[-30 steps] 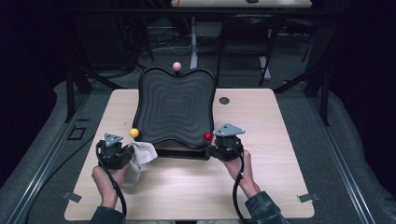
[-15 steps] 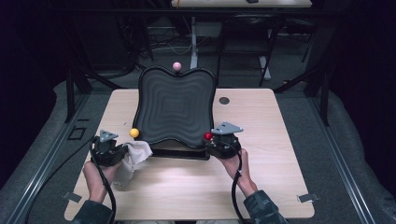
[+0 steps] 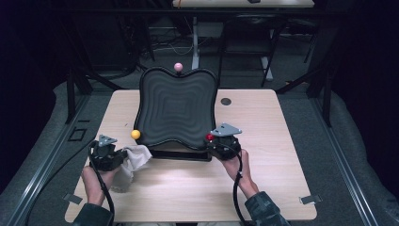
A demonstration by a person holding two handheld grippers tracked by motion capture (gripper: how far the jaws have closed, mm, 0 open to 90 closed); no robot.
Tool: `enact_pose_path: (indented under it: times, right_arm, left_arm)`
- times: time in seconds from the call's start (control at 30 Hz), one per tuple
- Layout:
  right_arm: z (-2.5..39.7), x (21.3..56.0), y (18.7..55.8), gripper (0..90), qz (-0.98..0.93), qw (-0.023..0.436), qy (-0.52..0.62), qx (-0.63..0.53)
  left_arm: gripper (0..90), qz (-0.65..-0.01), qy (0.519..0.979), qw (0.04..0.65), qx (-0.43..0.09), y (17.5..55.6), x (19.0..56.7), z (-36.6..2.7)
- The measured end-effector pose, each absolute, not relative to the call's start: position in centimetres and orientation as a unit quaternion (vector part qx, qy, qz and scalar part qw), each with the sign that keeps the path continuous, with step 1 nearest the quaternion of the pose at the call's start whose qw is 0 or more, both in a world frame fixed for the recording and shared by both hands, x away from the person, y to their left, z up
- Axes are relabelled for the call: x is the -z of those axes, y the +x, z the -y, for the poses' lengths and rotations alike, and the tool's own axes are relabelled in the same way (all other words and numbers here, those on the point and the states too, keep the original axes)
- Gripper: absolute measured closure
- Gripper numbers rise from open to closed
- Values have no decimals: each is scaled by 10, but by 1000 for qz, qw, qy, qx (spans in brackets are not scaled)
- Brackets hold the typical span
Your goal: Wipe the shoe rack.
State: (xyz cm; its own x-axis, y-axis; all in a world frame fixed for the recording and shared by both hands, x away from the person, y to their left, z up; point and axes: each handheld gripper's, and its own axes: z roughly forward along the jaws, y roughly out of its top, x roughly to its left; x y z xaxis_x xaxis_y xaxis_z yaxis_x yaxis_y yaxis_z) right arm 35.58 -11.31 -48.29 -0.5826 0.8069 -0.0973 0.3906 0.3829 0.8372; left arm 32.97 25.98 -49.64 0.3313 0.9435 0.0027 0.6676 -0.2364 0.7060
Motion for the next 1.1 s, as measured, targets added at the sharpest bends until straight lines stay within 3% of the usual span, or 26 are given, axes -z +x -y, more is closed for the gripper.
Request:
enact_pose_path:
  times: [0.7, 0.97, 1.1]
  right_arm:
    - [164, 476, 365, 594, -789, 236, 415, -386]
    - [178, 472, 366, 485, -762, 246, 447, -399]
    - [173, 477, 367, 576, -767, 249, 447, -388]
  left_arm:
    - [817, -528, 752, 325, -225, 329, 496, -258]
    - [816, -513, 761, 327, -224, 331, 497, -248]
    - [815, -504, 767, 328, -223, 332, 499, -240]
